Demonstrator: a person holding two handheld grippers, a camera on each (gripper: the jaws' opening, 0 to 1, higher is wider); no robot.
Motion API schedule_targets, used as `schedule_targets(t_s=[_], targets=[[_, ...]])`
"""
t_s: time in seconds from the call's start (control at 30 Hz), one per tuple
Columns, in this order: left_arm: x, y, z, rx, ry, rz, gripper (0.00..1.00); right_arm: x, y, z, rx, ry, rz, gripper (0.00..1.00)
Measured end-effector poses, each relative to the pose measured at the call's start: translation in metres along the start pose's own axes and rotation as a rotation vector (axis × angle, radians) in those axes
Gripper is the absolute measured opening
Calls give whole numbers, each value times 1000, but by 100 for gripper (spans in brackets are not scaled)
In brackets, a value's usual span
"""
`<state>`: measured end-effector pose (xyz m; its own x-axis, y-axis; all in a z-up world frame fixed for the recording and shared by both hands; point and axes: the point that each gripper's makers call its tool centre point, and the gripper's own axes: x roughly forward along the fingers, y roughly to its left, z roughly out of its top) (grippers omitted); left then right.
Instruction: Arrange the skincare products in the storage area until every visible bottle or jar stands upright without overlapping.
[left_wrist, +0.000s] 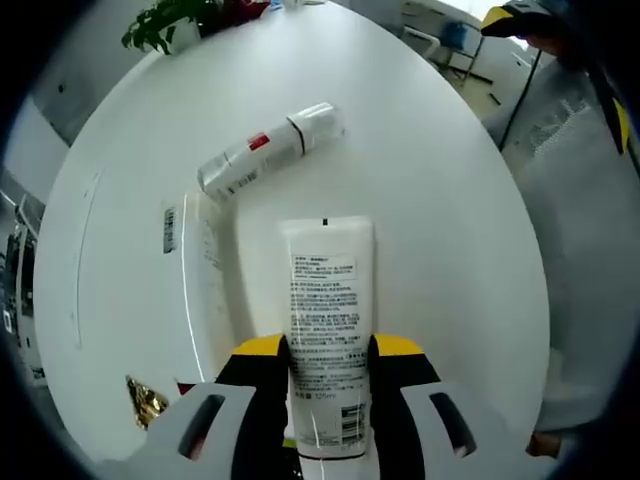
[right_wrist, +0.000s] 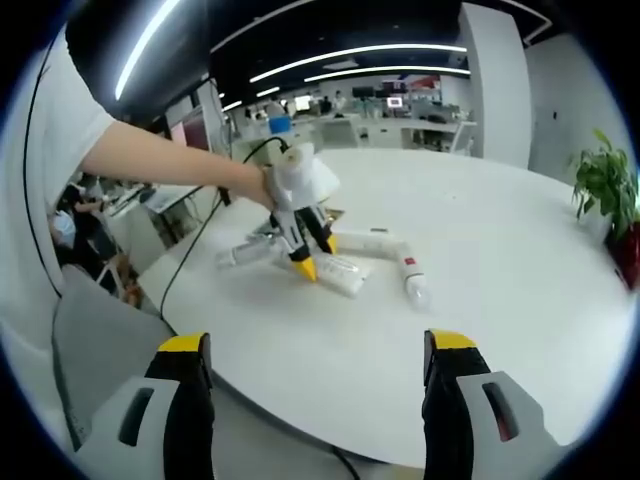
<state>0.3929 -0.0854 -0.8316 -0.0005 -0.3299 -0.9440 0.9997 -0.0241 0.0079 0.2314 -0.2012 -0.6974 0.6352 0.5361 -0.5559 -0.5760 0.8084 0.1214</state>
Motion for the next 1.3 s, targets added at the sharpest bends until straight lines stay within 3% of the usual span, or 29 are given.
schedule_targets(t_s=[0.07, 0.23, 0.43, 0.67, 0.87, 0.97, 1.07, 1.17, 1.23, 1.3], targets=[[-4, 0, 2, -17, -18, -3, 28, 0, 0, 0, -3, 1, 1, 86], [-19, -4, 15, -122, -125, -24, 28, 1, 0, 1, 2, -4, 6, 87], [-32, -9, 19, -185, -194, -29, 27, 1, 1, 1, -7, -5, 6, 87], [-62, -27, 56, -329, -405, -109, 27, 1, 1, 4, -20, -14, 8, 86], [-83, -41, 75, -397, -551, -185, 27, 0, 2, 9, 12, -34, 26, 87], [-94, -48, 83, -451, -645, -236, 27, -1, 7, 17, 49, -72, 76, 86], [-101, -55, 86, -477, -700, -284, 27, -1, 8, 32, 108, -131, 142, 81], [-112, -70, 93, -490, -760, -339, 26, -8, 15, 54, 149, -207, 282, 72], [-118, -75, 97, -495, -791, -358, 26, -9, 7, 69, 133, -261, 274, 76], [-129, -82, 102, -494, -845, -387, 26, -9, 5, 75, 125, -267, 287, 77]])
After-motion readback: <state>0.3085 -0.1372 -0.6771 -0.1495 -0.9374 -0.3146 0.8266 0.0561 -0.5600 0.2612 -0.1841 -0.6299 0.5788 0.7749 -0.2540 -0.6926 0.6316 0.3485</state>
